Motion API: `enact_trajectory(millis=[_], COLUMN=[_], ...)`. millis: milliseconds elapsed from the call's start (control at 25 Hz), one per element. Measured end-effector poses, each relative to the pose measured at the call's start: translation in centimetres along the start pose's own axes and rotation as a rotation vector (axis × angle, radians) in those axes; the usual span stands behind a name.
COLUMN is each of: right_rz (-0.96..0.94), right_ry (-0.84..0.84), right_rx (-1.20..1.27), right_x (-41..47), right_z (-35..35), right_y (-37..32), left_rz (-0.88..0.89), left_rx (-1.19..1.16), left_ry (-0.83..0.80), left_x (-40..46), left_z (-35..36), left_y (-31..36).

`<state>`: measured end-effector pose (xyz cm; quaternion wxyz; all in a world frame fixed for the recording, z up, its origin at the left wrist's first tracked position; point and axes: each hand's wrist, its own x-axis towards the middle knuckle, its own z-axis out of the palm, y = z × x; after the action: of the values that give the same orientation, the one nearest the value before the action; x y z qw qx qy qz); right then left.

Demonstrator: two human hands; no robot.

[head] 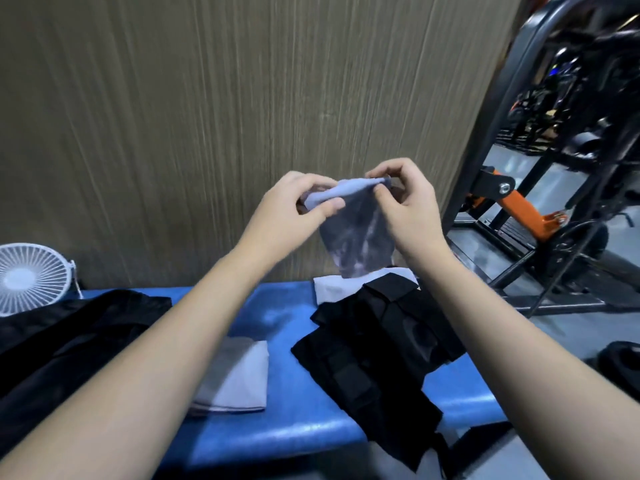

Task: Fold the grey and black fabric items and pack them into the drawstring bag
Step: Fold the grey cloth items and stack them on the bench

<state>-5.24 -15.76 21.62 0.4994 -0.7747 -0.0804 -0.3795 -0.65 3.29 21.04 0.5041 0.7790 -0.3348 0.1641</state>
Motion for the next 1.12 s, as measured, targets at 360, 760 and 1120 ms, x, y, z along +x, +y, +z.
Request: enact_trajectory(millis=[360,760,1120], right_rz=[0.116,0.319,0.389], right_ry=[-0.388,-0.506,-0.825], right_rx=[-0.043,0.092,0.023], right_x=[-9.6,-15.2,-16.2], right_z=[-1.8,-0.7,-2.2], right_y=[-3.3,0.0,2.4], left_rz=[-0.500,-0.619,-0.411], left_rx=[-0.568,-0.622,-0.219], left_ry=[-0.360,-0.369,-0.372], left_x=[-10.6,-16.2,-16.9], left_z=[-0.2,1.4,1.4], left_y=[1.0,-0.3,-4.3])
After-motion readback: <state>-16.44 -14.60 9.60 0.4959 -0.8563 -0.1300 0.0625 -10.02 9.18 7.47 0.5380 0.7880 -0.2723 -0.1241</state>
